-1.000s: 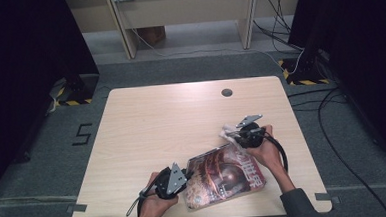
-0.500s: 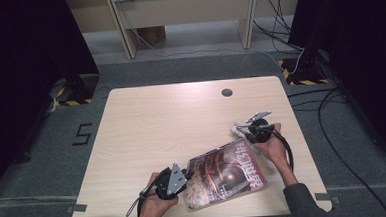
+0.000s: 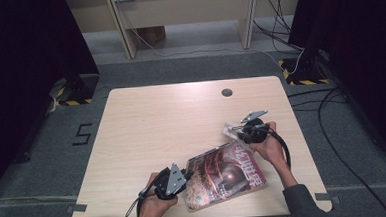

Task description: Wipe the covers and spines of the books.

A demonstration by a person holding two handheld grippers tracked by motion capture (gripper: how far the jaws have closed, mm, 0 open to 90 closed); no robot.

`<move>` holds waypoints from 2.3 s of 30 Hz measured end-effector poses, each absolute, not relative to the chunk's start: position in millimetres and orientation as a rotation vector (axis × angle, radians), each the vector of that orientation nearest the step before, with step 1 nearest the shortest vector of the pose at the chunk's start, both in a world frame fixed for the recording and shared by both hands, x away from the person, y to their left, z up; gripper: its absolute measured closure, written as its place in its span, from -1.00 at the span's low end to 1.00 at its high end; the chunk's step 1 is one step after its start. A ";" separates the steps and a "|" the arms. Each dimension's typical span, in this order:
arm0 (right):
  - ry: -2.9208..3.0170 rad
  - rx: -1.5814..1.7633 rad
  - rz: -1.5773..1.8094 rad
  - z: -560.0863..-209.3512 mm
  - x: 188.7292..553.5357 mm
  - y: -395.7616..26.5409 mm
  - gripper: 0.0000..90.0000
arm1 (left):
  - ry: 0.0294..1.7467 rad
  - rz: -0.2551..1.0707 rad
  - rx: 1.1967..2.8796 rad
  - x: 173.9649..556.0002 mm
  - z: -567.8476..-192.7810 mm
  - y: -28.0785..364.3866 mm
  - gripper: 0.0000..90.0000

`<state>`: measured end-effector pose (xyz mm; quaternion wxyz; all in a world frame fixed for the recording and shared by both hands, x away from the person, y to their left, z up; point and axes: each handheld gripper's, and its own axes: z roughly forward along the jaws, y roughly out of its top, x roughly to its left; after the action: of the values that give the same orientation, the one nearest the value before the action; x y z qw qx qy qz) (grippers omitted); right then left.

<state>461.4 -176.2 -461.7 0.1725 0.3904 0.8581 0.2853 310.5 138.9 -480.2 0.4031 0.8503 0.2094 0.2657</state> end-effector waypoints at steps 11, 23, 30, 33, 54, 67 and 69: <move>2.418 1.170 0.799 -473.2 464.2 -187.7 0.79 | 0.536 0.663 2.146 311.6 -480.9 139.3 0.77; 2.491 1.003 0.876 -452.5 441.9 -150.9 0.79 | 0.540 0.665 2.150 312.3 -481.6 139.4 0.76; 2.516 0.942 0.949 -443.2 428.9 -133.9 0.79 | 0.547 0.663 2.148 312.7 -482.1 139.8 0.75; 2.537 0.906 0.985 -438.1 422.0 -126.0 0.79 | 0.545 0.666 2.150 312.6 -482.0 139.6 0.75; 2.607 0.605 1.193 -403.2 374.1 -61.5 0.78 | 0.552 0.678 2.148 313.3 -483.1 138.4 0.75; 2.597 0.593 1.190 -397.2 370.1 -52.3 0.79 | 0.557 0.666 2.142 314.5 -482.8 139.6 0.75; 2.583 0.628 1.172 -397.9 374.6 -59.3 0.79 | 0.558 0.665 2.141 314.2 -482.6 139.6 0.75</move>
<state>374.6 -59.3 -397.9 0.1179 0.2147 0.8829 0.4006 314.2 139.6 -482.6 0.4040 0.8478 0.2209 0.2632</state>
